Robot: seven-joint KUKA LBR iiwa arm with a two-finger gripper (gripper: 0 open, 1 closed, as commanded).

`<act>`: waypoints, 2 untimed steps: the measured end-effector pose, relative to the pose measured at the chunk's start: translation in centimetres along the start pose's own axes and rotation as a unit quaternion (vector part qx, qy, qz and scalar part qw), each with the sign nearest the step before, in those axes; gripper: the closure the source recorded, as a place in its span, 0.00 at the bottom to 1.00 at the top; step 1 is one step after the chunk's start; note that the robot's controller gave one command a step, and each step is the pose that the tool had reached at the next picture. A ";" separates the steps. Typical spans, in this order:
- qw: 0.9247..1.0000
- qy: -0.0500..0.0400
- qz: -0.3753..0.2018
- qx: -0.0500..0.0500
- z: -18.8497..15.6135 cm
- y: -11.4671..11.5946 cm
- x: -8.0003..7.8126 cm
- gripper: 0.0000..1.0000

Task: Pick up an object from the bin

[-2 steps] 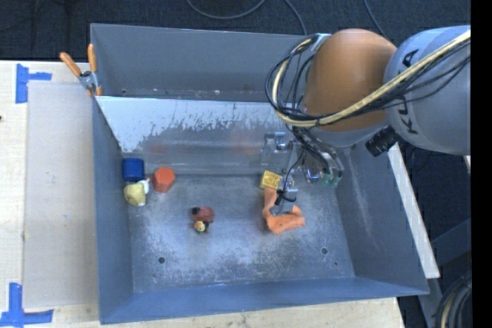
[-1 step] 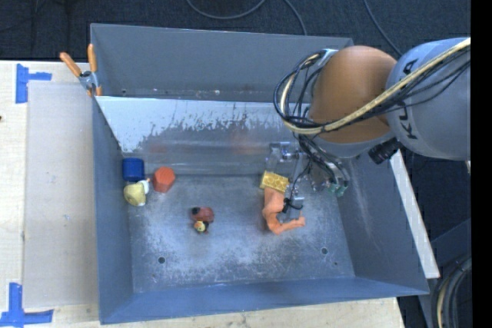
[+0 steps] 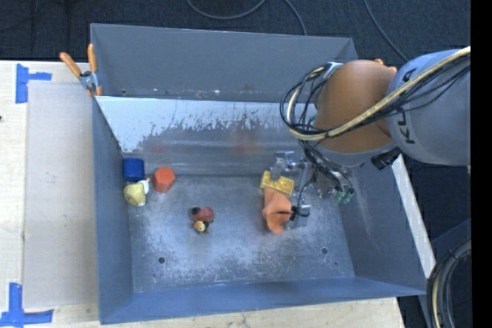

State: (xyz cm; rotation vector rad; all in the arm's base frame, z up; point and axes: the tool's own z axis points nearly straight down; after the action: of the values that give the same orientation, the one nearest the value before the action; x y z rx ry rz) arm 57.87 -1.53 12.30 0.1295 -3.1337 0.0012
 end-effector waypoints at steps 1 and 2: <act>1.000 -0.001 0.009 -0.002 1.2 -0.9 1.2 0.00; 0.996 -0.004 0.093 0.000 4.9 -4.3 -2.4 1.00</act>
Offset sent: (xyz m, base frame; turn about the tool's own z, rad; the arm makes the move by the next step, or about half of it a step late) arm 0.0244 -0.0415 -0.0530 0.1866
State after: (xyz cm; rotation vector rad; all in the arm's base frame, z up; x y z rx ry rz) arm 60.62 -5.64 7.42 -0.1641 -3.1393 0.0006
